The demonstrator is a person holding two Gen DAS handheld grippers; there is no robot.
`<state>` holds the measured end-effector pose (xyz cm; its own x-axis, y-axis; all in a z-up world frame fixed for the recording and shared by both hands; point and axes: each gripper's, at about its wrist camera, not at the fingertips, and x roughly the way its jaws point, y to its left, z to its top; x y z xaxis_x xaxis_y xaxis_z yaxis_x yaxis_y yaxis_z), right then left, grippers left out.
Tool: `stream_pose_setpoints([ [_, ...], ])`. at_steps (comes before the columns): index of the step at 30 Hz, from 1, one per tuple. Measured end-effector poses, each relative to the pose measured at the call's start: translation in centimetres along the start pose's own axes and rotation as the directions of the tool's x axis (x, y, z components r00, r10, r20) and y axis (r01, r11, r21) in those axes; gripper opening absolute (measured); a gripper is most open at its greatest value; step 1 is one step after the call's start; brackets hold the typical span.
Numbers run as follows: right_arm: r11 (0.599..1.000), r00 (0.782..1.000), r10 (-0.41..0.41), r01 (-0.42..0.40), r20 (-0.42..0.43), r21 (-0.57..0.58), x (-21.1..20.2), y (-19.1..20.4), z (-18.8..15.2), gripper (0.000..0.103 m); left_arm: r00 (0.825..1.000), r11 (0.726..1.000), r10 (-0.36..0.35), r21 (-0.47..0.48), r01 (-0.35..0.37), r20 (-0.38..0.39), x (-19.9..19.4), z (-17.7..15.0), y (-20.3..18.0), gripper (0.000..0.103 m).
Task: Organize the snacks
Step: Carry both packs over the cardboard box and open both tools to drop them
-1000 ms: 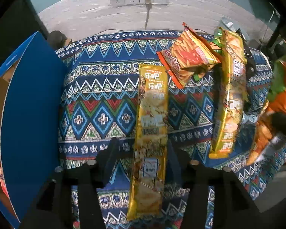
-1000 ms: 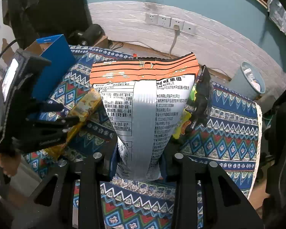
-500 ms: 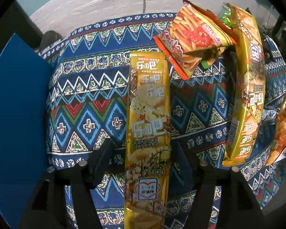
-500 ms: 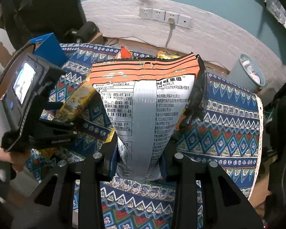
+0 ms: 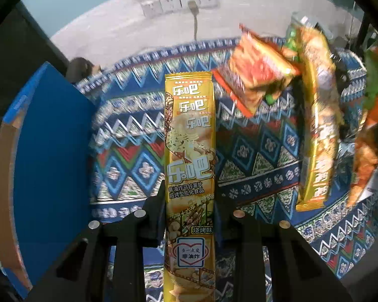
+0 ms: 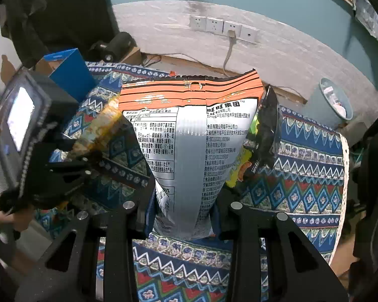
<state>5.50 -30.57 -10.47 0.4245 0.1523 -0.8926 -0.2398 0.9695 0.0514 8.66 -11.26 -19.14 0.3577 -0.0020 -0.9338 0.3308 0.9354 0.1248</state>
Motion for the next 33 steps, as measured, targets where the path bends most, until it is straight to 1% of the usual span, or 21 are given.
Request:
stream_pose_setpoints([
  [3, 1.000, 1.000, 0.000, 0.000, 0.006, -0.006, -0.2, 0.5, 0.3, 0.034, 0.999, 1.000, 0.008, 0.002, -0.008, 0.044, -2.2, -0.1, 0.3, 0.030],
  [8, 1.000, 1.000, 0.010, -0.010, 0.021, -0.017, -0.8, 1.5, 0.9, 0.034, 0.996, 1.000, 0.009, -0.002, -0.008, 0.091, -5.4, -0.8, 0.5, 0.030],
  [13, 0.999, 0.999, 0.023, -0.022, 0.043, -0.028, -1.7, 2.6, 1.6, 0.034, 0.991, 1.000, 0.002, -0.027, 0.002, 0.131, -8.1, -1.4, 1.9, 0.030],
  [15, 0.999, 0.998, 0.028, -0.026, 0.054, -0.035, -2.1, 3.2, 2.0, 0.034, 0.987, 0.999, 0.009, -0.033, -0.004, 0.158, -9.4, -1.6, 2.6, 0.030],
  [20, 0.997, 0.996, 0.055, -0.052, 0.075, -0.052, -3.0, 4.8, 2.8, 0.034, 0.978, 0.999, 0.020, -0.047, -0.011, 0.207, -11.2, -1.9, 4.0, 0.030],
  [28, 0.991, 0.989, 0.108, -0.098, 0.106, -0.089, -4.3, 8.1, 4.3, 0.034, 0.968, 0.996, 0.032, -0.093, -0.009, 0.251, -13.7, -2.9, 7.0, 0.030],
  [33, 0.985, 0.982, 0.139, -0.124, 0.125, -0.123, -4.9, 10.7, 5.5, 0.034, 0.956, 0.991, 0.054, -0.130, -0.016, 0.290, -15.3, -3.6, 9.1, 0.030],
])
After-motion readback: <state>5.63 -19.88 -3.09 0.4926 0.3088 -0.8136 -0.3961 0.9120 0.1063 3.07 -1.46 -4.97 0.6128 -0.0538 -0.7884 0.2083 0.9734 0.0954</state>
